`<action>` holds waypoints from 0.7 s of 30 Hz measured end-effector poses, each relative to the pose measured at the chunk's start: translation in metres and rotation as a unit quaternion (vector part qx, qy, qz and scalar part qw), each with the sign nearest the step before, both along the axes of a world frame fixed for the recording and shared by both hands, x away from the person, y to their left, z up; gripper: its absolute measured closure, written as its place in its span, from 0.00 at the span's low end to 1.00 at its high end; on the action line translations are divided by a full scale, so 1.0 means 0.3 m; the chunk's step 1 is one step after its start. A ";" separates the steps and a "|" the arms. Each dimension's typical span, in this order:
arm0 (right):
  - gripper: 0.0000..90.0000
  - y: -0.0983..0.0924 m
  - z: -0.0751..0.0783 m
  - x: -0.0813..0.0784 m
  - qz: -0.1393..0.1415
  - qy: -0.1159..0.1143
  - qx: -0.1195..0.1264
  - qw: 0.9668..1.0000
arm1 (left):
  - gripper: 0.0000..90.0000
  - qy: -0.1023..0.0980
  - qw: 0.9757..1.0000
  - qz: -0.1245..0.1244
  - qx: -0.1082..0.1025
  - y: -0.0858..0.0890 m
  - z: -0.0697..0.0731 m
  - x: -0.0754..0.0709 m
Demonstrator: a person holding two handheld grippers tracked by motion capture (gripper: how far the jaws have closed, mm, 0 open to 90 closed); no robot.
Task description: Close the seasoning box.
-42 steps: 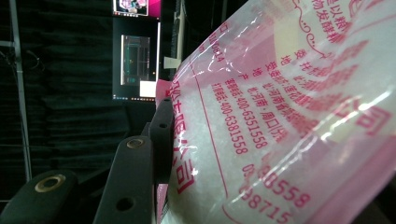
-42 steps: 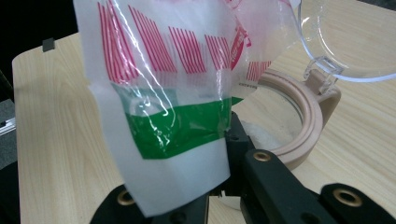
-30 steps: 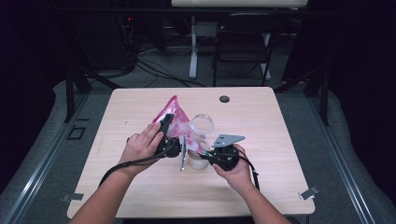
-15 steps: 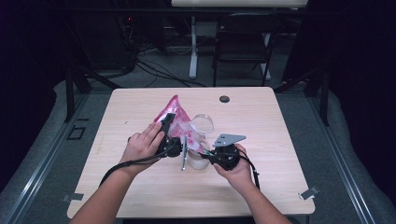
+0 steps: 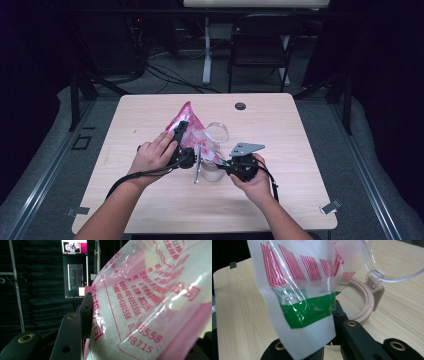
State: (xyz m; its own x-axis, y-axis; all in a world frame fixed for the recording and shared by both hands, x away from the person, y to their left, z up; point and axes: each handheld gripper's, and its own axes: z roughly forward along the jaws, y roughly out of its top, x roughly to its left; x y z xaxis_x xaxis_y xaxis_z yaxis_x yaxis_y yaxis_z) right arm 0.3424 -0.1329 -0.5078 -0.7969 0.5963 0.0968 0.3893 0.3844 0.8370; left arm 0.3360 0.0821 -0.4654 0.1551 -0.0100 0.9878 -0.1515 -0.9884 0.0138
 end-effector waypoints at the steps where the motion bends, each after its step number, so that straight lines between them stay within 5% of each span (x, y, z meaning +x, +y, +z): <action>1: 1.00 -0.001 0.000 0.000 -0.001 0.000 0.000 1.000 | 0.66 -0.002 1.000 -0.002 0.002 0.000 0.000 0.000; 21: 1.00 0.002 -0.001 0.000 0.000 0.000 -0.004 1.000 | 0.66 0.011 1.000 -0.006 0.024 0.006 0.005 0.001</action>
State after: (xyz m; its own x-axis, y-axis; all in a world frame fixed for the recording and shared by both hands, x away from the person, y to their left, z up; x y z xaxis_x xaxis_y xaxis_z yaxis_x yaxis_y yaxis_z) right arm 0.3423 -0.1324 -0.5083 -0.7971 0.5968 0.0913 0.3889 0.3920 0.8337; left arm 0.3362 0.0840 -0.4638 0.1754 -0.0603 0.9826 -0.1642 -0.9859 -0.0312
